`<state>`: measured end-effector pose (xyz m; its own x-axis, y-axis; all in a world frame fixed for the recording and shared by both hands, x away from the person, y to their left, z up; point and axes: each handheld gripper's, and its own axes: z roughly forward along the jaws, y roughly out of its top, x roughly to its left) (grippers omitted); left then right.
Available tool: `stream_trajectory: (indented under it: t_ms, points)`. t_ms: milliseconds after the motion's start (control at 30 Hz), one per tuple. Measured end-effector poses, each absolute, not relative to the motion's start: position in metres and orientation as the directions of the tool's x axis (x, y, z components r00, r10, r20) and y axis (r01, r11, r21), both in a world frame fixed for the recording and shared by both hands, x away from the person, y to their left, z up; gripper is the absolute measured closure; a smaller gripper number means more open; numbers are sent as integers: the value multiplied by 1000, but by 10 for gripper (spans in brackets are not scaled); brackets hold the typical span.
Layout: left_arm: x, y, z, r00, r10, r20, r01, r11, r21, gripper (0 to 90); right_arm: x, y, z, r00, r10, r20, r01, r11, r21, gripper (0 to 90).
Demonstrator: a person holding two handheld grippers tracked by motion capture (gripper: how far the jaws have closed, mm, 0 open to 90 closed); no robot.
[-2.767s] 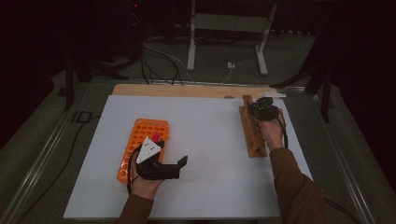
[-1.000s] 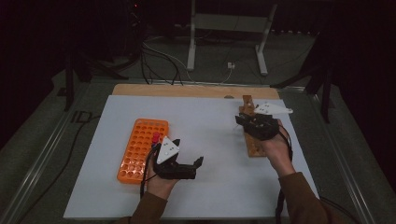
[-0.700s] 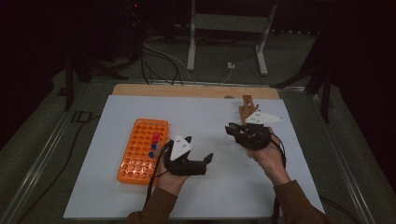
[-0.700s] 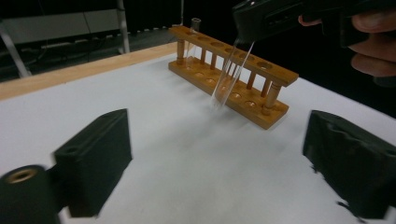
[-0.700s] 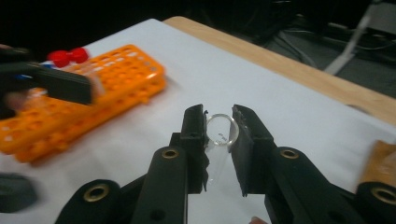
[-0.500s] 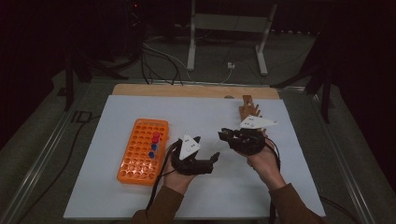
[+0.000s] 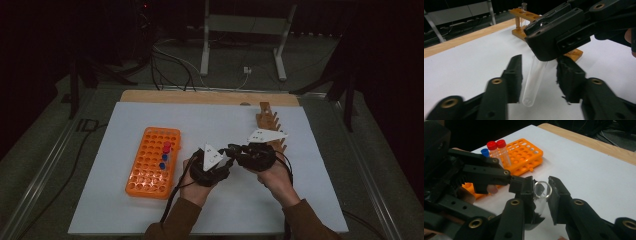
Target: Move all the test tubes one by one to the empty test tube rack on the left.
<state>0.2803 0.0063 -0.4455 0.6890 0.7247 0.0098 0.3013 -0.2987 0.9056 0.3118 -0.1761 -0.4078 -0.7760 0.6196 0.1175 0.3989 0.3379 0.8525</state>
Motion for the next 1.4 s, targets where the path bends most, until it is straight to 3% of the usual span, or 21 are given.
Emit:
stream_trajectory:
  t_ms: [233, 433, 600, 667, 1000, 1400]
  points:
    - [280, 8, -446, 697, 717, 15, 296, -306, 905, 734, 312, -175, -408, -785, 604, 138, 406, 333, 851, 753]
    - [277, 8, -447, 705, 709, 29, 284, -319, 904, 765, 311, -175, -408, -788, 601, 137, 404, 335, 851, 738]
    - [276, 14, -447, 682, 730, 45, 289, -326, 900, 766, 312, -184, -405, -768, 619, 165, 417, 288, 862, 515]
    - [276, 18, -448, 674, 738, 38, 298, -318, 900, 766, 311, -189, -403, -763, 622, 176, 422, 273, 865, 472]
    - [266, 48, -441, 654, 756, 35, 286, -290, 913, 766, 303, -208, -407, -688, 721, 80, 372, 256, 892, 161]
    - [252, 94, -442, 632, 775, 2, 277, -228, 934, 765, 301, -244, -426, -558, 828, 60, 412, 213, 886, 0]
